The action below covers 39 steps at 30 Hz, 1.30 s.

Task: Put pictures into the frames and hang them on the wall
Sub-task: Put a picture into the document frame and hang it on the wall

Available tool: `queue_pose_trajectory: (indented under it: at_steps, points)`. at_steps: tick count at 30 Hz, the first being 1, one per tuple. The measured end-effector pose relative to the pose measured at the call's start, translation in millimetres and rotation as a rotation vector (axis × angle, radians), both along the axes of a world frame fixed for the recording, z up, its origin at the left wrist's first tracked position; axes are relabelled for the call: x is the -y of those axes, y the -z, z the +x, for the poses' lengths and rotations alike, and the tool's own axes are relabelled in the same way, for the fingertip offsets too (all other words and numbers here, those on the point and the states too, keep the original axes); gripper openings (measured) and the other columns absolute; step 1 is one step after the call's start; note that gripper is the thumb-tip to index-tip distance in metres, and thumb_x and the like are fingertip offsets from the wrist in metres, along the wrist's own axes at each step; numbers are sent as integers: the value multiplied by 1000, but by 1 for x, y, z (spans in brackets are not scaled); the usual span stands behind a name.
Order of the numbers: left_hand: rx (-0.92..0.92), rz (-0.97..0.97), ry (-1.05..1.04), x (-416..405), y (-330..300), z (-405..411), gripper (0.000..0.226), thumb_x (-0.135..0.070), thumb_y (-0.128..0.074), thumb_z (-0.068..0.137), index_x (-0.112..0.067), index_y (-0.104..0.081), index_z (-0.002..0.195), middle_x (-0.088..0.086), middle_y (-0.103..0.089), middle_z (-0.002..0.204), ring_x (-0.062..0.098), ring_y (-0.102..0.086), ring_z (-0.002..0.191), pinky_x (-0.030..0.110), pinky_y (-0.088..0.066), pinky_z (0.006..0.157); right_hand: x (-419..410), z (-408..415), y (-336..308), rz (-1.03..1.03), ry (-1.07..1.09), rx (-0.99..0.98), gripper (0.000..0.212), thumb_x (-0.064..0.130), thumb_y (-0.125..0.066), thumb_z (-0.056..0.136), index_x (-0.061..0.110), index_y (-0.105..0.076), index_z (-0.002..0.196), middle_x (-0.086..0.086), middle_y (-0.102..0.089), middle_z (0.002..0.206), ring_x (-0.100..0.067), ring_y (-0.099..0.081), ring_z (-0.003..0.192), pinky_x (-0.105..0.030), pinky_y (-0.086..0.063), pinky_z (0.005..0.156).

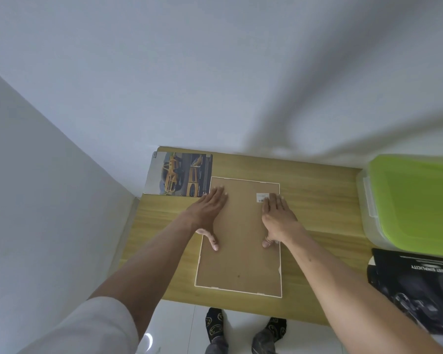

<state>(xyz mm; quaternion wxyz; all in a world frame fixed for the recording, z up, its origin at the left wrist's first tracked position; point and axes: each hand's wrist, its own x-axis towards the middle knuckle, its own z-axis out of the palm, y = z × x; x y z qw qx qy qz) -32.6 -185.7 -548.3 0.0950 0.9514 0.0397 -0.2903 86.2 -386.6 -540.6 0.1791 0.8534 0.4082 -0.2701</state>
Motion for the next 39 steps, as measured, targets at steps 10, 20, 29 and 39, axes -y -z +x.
queue_pose_trajectory:
  at_steps: [10, 20, 29, 39]
  points:
    - [-86, 79, 42, 3, 4, 3, 160, -75, -77, 50, -11, 36, 144, 11, 46, 148, 27, 43, 135, 47, 18, 117, 19, 3, 3, 109, 97, -94, 135, 51, -82, 71, 8, 14, 156, -12, 22, 163, -25, 15, 152, -41, -2, 125]
    - [212, -301, -611, 37, 5, -51, 110, -45, -77, 75, -9, -8, 154, 13, -6, 162, 37, -1, 148, 46, -13, 122, 65, -74, 13, 657, 847, -85, 39, 41, -68, 88, 16, -57, 115, -2, -56, 118, -23, -53, 116, -34, -47, 86]
    - [486, -809, -1333, 46, -21, -59, 70, -6, -77, 75, -14, -50, 138, 2, -66, 122, 21, -63, 108, 38, -52, 93, 64, -74, 5, 905, 1427, -345, 22, 15, -74, 85, 10, -67, 105, -2, -68, 100, -22, -62, 92, -31, -47, 81]
    - [472, -1014, -1344, 41, -98, -48, 39, 0, -82, 69, -2, -71, 106, 13, -74, 98, 26, -70, 93, 38, -57, 87, 91, -61, -54, 1011, 1412, -570, 32, 4, -71, 87, 11, -65, 117, -8, -74, 101, -25, -70, 87, -33, -54, 69]
